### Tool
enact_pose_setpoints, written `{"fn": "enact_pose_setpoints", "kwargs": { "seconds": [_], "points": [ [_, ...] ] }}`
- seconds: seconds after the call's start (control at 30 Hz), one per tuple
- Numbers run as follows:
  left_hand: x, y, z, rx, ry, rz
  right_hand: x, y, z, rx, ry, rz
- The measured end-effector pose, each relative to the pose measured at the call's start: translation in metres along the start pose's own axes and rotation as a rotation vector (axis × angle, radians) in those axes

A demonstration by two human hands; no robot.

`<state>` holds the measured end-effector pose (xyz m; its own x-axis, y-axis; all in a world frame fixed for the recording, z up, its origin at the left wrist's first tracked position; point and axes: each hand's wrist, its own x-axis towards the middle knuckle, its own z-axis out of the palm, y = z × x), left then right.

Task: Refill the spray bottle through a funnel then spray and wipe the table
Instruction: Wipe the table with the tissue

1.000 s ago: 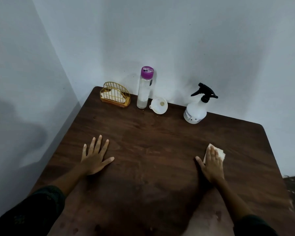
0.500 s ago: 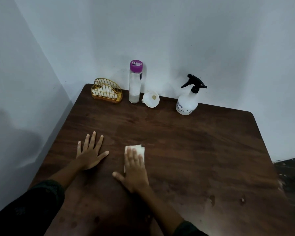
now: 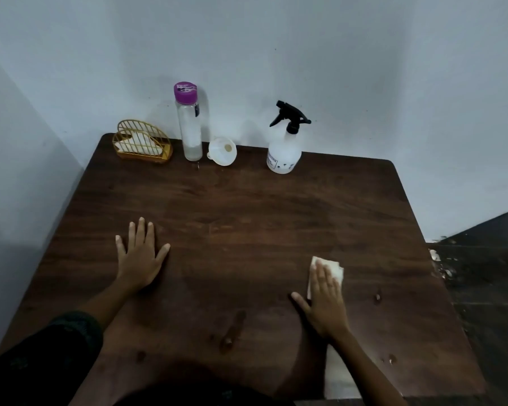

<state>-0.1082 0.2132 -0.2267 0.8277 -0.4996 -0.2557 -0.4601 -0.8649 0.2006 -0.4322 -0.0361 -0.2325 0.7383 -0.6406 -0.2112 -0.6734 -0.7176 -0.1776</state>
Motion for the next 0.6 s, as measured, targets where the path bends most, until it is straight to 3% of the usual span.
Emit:
{"fn": "enact_pose_setpoints", "kwargs": {
  "seconds": [0.17, 0.27, 0.37, 0.43, 0.6],
  "points": [
    [-0.021, 0.035, 0.022, 0.023, 0.031, 0.206, -0.046, 0.007, 0.013, 0.094, 0.003, 0.183],
    [-0.032, 0.063, 0.035, 0.078, 0.015, 0.308, -0.061, -0.018, 0.026, 0.078, -0.054, 0.091],
    [-0.034, 0.087, 0.043, 0.085, -0.008, 0.284, -0.088, -0.02, 0.038, -0.01, -0.053, -0.086],
    [-0.034, 0.094, 0.046, 0.088, 0.014, 0.253, -0.11, 0.003, 0.043, -0.004, -0.004, -0.107],
    [-0.031, 0.095, 0.047, 0.113, 0.042, 0.263, -0.133, 0.066, 0.032, 0.152, 0.104, 0.246]
  ]
}}
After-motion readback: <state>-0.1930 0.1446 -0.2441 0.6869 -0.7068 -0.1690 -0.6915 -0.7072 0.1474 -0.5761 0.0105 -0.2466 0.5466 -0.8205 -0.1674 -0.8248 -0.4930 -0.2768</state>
